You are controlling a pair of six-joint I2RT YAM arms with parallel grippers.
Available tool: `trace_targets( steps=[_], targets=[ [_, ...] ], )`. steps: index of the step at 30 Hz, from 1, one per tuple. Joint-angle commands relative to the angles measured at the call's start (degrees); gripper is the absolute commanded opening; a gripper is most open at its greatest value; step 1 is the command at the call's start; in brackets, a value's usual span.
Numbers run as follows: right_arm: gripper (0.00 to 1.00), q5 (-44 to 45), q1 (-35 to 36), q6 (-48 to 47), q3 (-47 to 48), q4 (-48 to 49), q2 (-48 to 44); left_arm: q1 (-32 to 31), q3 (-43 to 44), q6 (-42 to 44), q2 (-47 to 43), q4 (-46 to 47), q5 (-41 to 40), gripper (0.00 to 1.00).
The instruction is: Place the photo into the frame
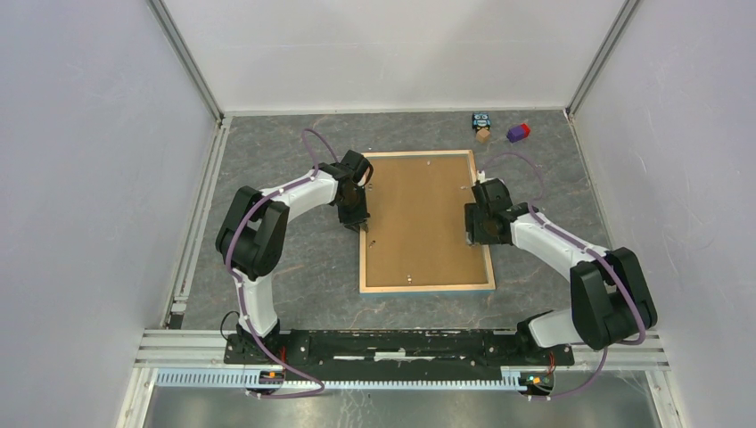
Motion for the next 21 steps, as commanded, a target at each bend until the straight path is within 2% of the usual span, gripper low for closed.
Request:
trace_targets(
  steps=[1, 6, 21],
  targets=[
    [0.67, 3.25, 0.0, 2.41, 4.43, -0.95, 0.18, 0.14, 0.96, 0.61, 0.06, -1.99, -0.46, 0.02],
    [0.65, 2.82, 0.01, 3.4, 4.43, -0.55, 3.13, 0.14, 0.83, 0.56, -0.12, -1.97, -0.72, 0.02],
    [0.62, 1.67, 0.02, 1.04, -1.02, 0.59, 3.08, 0.16, 0.88, 0.67, -0.06, -2.03, -1.52, 0.02]
  ],
)
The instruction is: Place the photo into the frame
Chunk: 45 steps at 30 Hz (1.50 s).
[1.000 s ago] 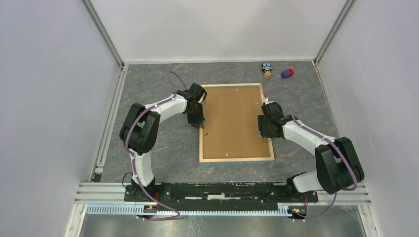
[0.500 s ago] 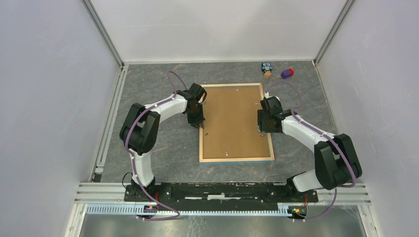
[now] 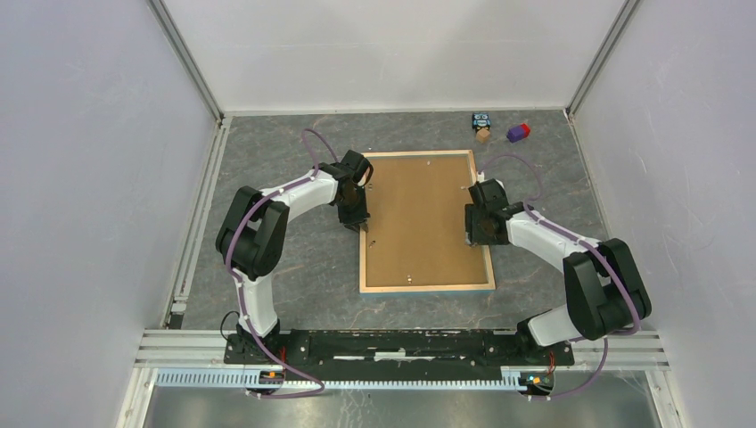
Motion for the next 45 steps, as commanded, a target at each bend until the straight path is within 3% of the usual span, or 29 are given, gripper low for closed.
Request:
trace_targets(
  steps=[1, 27, 32, 38, 45],
  targets=[
    [0.62, 0.39, 0.07, -1.5, -1.89, -0.64, 0.21, 0.2, 0.83, 0.6, -0.07, -1.92, -1.5, 0.02],
    [0.46, -0.27, 0.01, -10.44, -1.74, -7.55, 2.63, 0.15, 1.0, 0.97, -0.5, -2.27, -2.27, 0.02],
    [0.47, -2.5, 0.32, -10.88, -1.22, -7.71, 3.3, 0.21, 1.04, 0.93, -0.45, -2.36, -2.2, 0.02],
    [0.5, 0.72, 1.28, -12.37, -1.47, -9.72, 4.8, 0.25, 1.28, 0.95, 0.06, -2.66, -2.65, 0.02],
    [0.46, 3.92, 2.65, -12.05, -1.28, -11.28, 5.08, 0.23, 1.49, 1.03, 0.76, -3.1, -2.93, 0.02]
  ],
)
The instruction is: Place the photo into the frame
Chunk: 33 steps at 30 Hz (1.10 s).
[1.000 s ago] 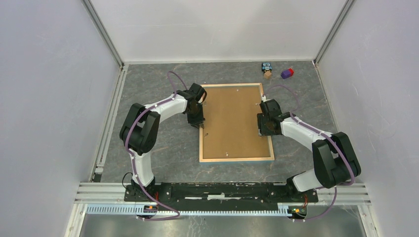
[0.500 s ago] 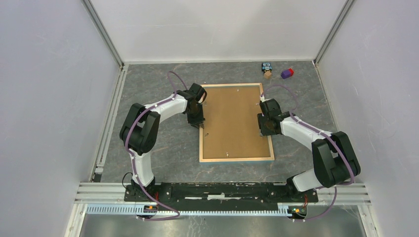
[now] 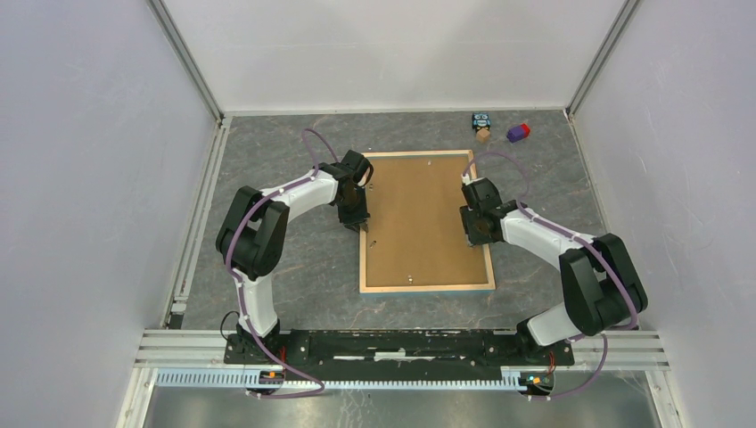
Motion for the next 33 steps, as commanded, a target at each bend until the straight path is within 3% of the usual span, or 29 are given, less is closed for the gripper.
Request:
trace_targets(
  steps=[1, 13, 21, 27, 33],
  targets=[
    [0.45, 3.81, 0.83, -2.38, -2.71, -10.78, 3.32, 0.32, 1.42, 1.14, 0.79, -2.95, -2.97, 0.02],
    [0.43, 8.51, 2.83, -0.86, -4.35, -13.29, 1.82, 0.42, 1.61, 1.34, 1.33, -3.29, -4.27, 0.02],
    [0.52, 9.3, 2.83, -0.33, -4.55, -11.63, -0.37, 0.4, 1.73, 1.46, 1.56, -3.33, -4.43, 0.02],
    [0.56, 1.2, 2.81, 0.9, -2.88, -7.52, -2.34, 0.36, 1.77, 1.74, 1.38, -3.34, -4.33, 0.02],
    [0.59, 2.36, 2.79, 0.73, -2.26, -8.69, -2.65, 0.42, 1.86, 1.72, 1.29, -3.29, -3.78, 0.02]
  ],
)
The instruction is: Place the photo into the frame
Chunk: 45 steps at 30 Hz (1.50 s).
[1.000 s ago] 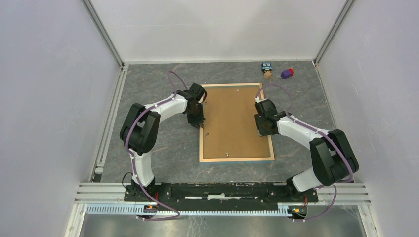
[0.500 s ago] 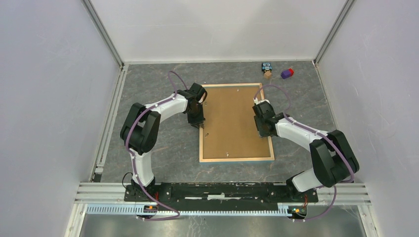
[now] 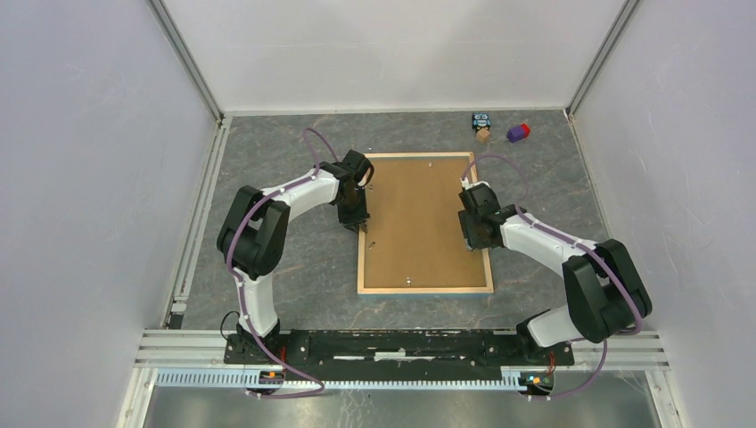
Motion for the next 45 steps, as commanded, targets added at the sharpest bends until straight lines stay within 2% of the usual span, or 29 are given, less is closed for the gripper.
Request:
trace_targets(
  steps=[1, 10, 16, 23, 29, 45],
  targets=[
    [0.6, -1.24, -0.03, 0.07, -0.66, -7.94, -0.94, 0.51, 1.05, 1.62, 0.8, -1.46, -3.03, 0.02],
    [0.67, -1.61, -0.05, 1.45, 0.52, -6.61, -4.68, 0.51, 0.87, 1.6, 0.75, -1.5, -2.89, 0.02],
    [0.67, -1.09, -0.06, 0.9, 0.56, -6.9, -2.52, 0.53, 0.83, 1.51, 0.5, -1.49, -2.73, 0.02],
    [0.7, -2.57, -0.06, 3.21, 2.85, -5.34, -4.44, 0.52, 0.84, 1.47, 0.67, -1.36, -2.41, 0.02],
    [0.71, -3.01, -0.05, 3.89, 4.98, -5.79, -0.93, 0.53, 0.75, 1.6, 0.59, -1.38, -2.63, 0.02],
    [0.62, -1.79, -0.07, 3.06, -1.22, -4.17, 0.86, 0.51, 0.83, 1.5, 0.54, -1.36, -2.56, 0.02]
  ],
)
